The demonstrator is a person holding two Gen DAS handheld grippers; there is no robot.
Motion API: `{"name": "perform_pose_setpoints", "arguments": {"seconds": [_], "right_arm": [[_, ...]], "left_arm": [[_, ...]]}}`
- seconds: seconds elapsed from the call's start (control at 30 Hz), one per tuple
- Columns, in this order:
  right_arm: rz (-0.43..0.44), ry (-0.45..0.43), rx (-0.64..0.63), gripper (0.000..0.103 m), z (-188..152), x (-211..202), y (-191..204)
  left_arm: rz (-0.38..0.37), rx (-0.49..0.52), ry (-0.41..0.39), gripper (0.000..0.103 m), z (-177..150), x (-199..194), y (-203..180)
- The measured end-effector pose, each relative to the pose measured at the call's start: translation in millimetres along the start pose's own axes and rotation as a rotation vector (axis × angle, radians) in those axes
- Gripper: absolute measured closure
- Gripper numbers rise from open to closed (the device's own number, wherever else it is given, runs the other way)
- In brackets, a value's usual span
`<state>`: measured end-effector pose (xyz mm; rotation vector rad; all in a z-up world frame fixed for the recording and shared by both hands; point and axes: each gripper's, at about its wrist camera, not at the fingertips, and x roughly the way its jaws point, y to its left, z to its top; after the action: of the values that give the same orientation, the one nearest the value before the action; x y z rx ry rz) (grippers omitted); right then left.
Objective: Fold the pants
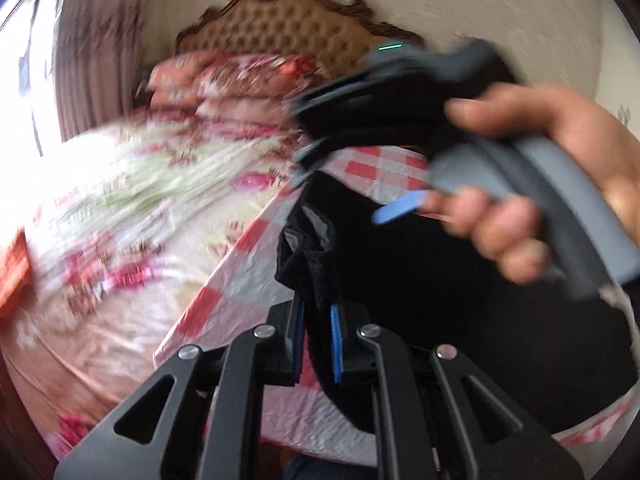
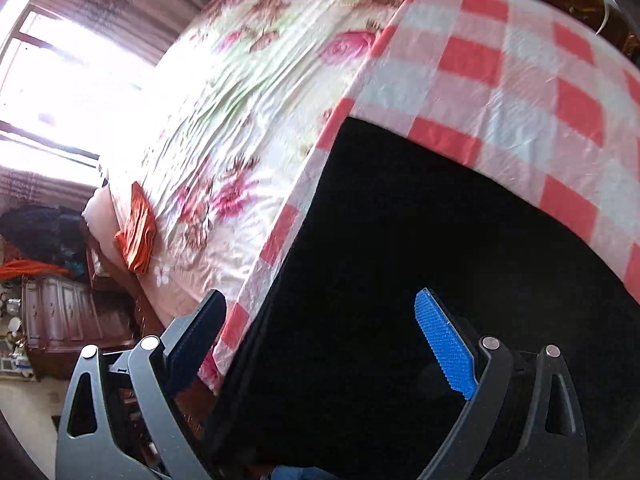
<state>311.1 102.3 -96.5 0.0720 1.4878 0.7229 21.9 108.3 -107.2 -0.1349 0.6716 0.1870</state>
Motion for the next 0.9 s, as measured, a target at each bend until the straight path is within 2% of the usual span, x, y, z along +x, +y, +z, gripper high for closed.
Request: {"name": "perform_pose_setpoints", "arguments": {"seconds": [0.03,0.1,0.17,0.3,0.33,0.4,0.43,0.47,0.5,0.6,0.7,0.73,0.8,0.87,0.9], "right_arm": [[0.029,0.041,-0.014,0.010,3,5,1],[0.026,0.047,-0.047,0.010,7,4,2],[-0.015,0.047,-0.097,0.010,7,3,8],[-0.127,0.100,-0.234,0.011,1,9,18],[-0.165,0.110,-0.267,0.015,0,12,19],[-0.206,0.135,-0.313,0.043,-1,20,17],[-0.217,0.146,-0.319,0.067,0,23,14],[-0.212,0.137,-0.317,0.078,0,22,10],[-0.190,0.117,-0.313,0.080,0,16,5],[-0.106,0.008,-0.260,0.086,-11,-36,-24],[0.026,-0.106,-0.139,0.086,-34,-89,-72],[0.105,-0.162,-0.065,0.086,-55,-110,-104],[0.146,-0.238,0.020,0.085,-92,-130,-152],[0.186,-0.282,0.143,0.078,-134,-132,-212],[0.199,-0.291,0.175,0.078,-146,-129,-228]], "left_arm": [[0.012,0.045,-0.008,0.093,0,-2,-11],[0.032,0.107,-0.029,0.093,-1,-6,-29],[0.051,0.157,-0.044,0.093,-4,-7,-46],[0.044,0.257,-0.050,0.093,-15,-4,-81],[0.036,0.270,-0.045,0.093,-16,-3,-86],[0.036,0.300,-0.047,0.093,-19,-4,-96],[0.039,0.309,-0.050,0.093,-20,-4,-99],[0.044,0.318,-0.054,0.093,-21,-6,-103],[0.050,0.331,-0.067,0.093,-21,-9,-107],[0.060,0.393,-0.131,0.093,-23,-20,-130],[0.035,0.524,-0.216,0.093,-40,-39,-180],[0.015,0.588,-0.235,0.093,-52,-42,-197],[-0.016,0.694,-0.262,0.093,-83,-44,-223],[-0.085,0.768,-0.206,0.093,-116,-35,-240],[-0.098,0.787,-0.194,0.093,-126,-31,-245]]}}
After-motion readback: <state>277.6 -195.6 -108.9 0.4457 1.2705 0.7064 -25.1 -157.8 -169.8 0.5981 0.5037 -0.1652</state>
